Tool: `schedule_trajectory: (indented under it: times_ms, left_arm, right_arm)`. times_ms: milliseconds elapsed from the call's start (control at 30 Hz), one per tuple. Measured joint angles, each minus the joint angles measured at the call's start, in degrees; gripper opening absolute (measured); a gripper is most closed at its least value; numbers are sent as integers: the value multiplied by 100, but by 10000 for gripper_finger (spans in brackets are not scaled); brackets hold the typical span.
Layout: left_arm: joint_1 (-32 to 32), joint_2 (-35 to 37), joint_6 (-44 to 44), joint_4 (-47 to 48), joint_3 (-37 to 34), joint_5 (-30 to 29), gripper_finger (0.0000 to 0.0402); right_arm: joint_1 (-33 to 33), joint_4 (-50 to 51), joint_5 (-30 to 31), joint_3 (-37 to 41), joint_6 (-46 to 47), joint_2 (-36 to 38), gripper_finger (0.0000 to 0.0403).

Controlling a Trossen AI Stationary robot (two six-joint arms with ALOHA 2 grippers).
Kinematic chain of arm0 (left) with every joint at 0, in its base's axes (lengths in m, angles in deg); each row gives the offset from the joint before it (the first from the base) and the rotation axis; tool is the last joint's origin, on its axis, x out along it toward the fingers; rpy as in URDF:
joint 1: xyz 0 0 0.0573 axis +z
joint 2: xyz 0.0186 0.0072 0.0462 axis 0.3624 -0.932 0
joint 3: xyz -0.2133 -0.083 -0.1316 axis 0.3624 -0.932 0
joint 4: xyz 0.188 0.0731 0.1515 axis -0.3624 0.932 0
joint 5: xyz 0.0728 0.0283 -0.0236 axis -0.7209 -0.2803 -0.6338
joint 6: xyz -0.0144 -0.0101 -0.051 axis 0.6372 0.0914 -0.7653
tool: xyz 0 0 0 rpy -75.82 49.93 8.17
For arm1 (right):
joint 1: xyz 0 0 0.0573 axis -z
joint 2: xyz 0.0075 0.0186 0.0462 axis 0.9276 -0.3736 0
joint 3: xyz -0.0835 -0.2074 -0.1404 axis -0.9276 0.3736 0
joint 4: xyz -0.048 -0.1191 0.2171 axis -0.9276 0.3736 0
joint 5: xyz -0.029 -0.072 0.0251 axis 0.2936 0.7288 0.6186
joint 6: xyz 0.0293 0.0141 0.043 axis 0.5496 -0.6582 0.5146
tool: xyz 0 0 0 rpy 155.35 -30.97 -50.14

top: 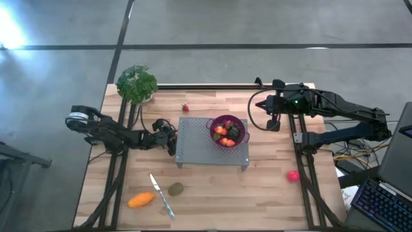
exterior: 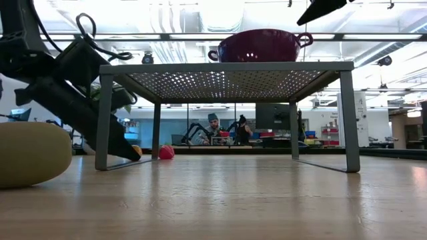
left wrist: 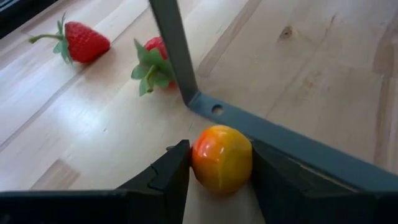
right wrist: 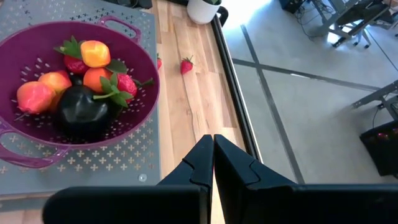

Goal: Pick & Place Fruit
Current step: Put the pear in the purple strainer bowl on the shelf

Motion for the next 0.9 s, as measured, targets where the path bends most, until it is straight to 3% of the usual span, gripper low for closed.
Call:
schedule_trajectory:
  times_ms: [267, 567, 900]
  left_arm:
    - [-4, 1058, -607, 1518, 30, 21, 158]
    - [-11, 2562, -1709, 4543, 545, 137, 158]
    - [-24, 3529, -2710, 7465, 1842, 612, 155]
  right_arm:
    - [0, 0, 0, -4, -1, 0, 8]
    - [-2, 0, -2, 8, -226, 0, 8]
    - [-7, 134, -4, 113, -1713, 0, 8]
